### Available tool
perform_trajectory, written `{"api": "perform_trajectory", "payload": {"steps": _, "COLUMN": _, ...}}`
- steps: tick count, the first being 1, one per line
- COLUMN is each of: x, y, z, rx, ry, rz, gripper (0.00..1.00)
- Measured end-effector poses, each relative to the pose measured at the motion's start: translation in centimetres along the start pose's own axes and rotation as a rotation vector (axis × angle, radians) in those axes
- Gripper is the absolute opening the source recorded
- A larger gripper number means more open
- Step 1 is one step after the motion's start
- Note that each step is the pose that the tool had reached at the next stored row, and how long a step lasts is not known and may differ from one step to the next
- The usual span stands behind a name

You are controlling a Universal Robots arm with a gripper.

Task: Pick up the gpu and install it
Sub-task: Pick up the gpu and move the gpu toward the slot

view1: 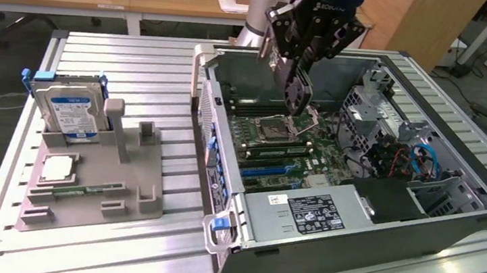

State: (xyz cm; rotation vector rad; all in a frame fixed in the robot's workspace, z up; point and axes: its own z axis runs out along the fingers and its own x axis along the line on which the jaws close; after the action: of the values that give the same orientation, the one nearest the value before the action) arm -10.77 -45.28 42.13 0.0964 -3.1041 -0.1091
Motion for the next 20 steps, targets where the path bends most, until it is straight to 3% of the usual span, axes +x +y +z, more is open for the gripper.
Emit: {"api": "perform_trajectory", "payload": {"steps": 20, "x": -2.3, "y": -0.14, "z": -0.09, "rx": 0.0, "ry": 0.0, "rz": 0.0, "gripper": 0.26}}
